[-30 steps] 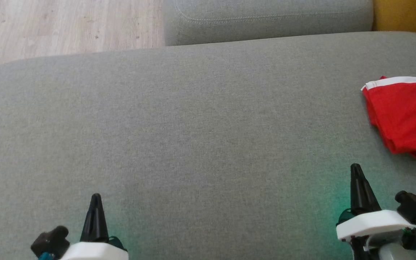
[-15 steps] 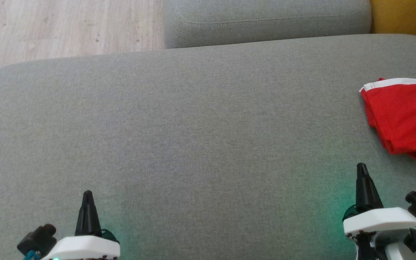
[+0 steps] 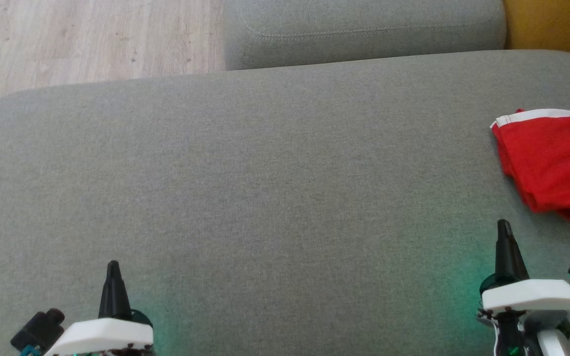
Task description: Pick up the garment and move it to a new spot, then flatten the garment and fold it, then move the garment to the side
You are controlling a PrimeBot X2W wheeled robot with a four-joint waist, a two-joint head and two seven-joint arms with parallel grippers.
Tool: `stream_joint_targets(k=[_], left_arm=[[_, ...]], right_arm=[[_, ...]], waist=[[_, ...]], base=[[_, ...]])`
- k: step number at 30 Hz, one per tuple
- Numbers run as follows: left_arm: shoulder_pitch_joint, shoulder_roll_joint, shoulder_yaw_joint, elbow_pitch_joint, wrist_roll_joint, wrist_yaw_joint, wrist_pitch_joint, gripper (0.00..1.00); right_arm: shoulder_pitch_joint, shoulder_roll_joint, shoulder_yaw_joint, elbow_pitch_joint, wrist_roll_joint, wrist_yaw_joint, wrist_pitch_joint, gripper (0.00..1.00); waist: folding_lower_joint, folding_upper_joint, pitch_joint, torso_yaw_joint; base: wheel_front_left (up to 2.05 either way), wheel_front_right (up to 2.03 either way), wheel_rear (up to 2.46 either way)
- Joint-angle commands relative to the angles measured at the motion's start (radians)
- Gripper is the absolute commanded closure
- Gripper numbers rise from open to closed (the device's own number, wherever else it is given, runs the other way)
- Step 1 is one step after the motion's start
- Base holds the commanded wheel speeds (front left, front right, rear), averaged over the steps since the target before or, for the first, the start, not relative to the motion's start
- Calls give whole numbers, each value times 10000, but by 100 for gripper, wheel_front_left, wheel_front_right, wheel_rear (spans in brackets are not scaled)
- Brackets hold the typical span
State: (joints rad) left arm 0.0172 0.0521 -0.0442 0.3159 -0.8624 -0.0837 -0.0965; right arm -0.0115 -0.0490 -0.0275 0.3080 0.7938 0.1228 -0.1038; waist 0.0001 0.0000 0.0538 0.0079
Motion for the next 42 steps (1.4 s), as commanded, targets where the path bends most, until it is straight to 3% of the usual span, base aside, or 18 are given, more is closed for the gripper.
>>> stream_joint_targets(k=[1, 42], left_arm=[[-494, 104, 256, -359, -302, -68, 61, 100], [-966, 104, 990, -583, -4928, -323, 1267, 100]], right_arm=[[-454, -206, 48, -371, 350, 39, 76, 100], [-759, -227, -331, -548, 5459, 64, 1244, 100]], waist=[[-1, 0, -11, -1], [-1, 0, -325, -50]], base=[[0, 0, 0], [0, 0, 0]])
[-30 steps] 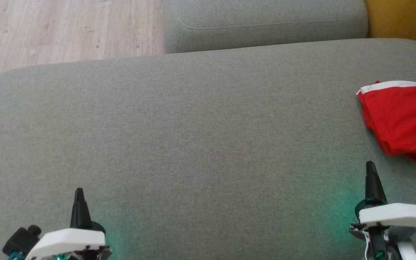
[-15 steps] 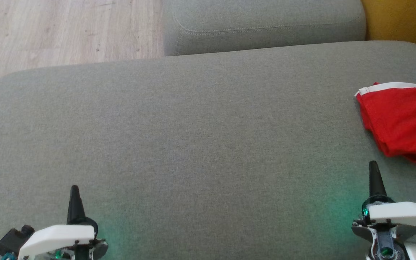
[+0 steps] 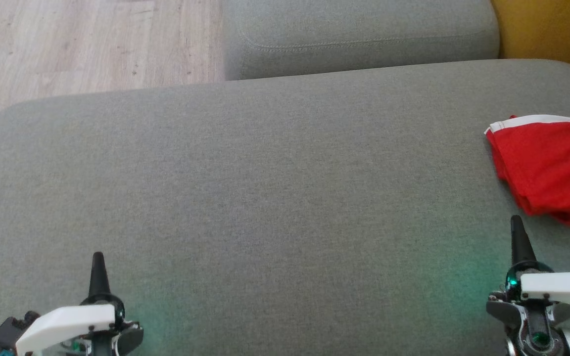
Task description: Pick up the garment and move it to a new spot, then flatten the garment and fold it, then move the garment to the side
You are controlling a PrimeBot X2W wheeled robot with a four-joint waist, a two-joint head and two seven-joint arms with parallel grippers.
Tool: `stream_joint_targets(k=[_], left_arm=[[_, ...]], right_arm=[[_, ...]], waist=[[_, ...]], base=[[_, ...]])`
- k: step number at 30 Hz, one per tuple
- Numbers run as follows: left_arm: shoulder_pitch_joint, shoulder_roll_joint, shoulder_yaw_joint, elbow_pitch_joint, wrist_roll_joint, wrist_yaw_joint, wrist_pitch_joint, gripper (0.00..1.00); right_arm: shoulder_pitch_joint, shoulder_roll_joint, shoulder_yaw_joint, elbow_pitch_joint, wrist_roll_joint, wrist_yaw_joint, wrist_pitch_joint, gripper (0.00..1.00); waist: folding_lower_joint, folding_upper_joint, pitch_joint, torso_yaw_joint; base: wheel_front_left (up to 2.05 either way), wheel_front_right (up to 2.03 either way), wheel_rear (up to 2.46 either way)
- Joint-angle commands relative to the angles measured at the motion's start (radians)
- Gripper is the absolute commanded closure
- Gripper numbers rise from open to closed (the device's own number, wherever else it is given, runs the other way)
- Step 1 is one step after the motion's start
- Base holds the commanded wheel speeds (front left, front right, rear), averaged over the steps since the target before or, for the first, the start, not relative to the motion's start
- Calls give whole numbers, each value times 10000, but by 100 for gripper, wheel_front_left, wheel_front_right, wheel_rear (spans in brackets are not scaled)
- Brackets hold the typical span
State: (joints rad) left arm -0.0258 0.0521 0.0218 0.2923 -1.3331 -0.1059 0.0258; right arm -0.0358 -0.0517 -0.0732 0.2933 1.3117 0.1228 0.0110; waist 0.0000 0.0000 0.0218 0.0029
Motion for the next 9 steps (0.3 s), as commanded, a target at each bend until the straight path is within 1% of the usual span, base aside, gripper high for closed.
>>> stream_joint_targets(k=[1, 9], left_arm=[[-547, 104, 349, -352, -333, -106, 74, 100], [-628, 100, 479, -390, -1120, -150, 284, 100]], right_arm=[[-523, -200, 115, -405, 404, 65, 125, 100], [-576, -198, 43, -435, 1270, 69, 331, 100]], waist=[[0, 0, -13, -2], [0, 0, -67, -11]], base=[[0, 0, 0], [0, 0, 0]])
